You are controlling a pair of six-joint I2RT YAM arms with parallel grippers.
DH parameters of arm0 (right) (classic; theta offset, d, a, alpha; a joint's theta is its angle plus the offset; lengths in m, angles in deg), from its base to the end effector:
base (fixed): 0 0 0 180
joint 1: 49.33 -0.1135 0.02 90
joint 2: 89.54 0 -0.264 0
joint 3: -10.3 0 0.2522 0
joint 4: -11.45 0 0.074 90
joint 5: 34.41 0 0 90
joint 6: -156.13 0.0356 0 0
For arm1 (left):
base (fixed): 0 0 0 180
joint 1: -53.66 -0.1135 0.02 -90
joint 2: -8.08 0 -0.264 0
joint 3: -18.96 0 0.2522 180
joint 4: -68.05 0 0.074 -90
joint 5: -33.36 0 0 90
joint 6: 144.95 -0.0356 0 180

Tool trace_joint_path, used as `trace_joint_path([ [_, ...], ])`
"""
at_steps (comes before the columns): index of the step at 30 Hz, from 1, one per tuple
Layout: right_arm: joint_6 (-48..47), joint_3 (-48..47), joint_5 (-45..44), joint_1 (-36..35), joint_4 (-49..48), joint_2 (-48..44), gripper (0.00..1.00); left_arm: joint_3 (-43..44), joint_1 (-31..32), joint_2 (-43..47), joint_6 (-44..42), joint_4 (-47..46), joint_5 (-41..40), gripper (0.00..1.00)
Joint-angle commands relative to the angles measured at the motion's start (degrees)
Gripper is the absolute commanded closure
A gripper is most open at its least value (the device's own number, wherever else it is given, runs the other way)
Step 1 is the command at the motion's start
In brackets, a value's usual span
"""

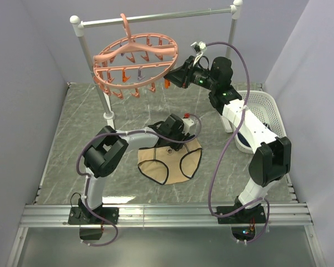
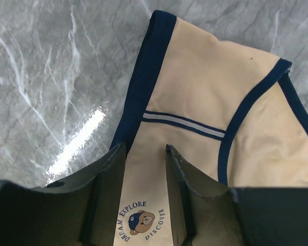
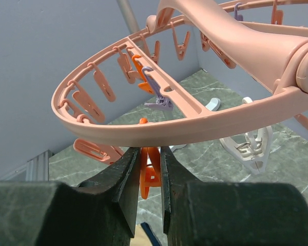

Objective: Clip the underwear to the hanger

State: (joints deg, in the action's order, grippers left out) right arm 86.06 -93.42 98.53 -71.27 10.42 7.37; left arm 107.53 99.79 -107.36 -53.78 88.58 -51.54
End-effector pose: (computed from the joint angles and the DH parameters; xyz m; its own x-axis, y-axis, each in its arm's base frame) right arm 0.3632 0.1724 0.4191 -0.1877 0.1934 -0.9630 -0.8888 0.3840 0.2503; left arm 0.2974 -0.3140 0.1573 -0.5255 0.5173 -0.6754 0.7492 0.6576 -0.0792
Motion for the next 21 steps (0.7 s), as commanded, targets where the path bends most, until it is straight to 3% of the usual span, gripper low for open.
trace_joint_path([
  [1,0.3,-2.2,-0.2,0.2,-1.3,-0.4,1.0,2.7,0.6,-1.3,0.9,1.3,-0.8,0.58],
  [7,0.0,-2.0,-0.1,0.3,-1.0,-0.4,1.0,3.3,1.7,-2.2,0.6,1.9,-2.6,0.58],
  [16,0.4,-2.0,0.0,0.2,-1.2,-0.4,1.0,4.2,1.6,5.3,0.1,5.0,-0.1,0.54],
  [21,0.7,-1.8,0.2,0.2,-1.6,-0.5,1.0,4.6,1.4,4.9,0.3,4.0,-1.4,0.54],
])
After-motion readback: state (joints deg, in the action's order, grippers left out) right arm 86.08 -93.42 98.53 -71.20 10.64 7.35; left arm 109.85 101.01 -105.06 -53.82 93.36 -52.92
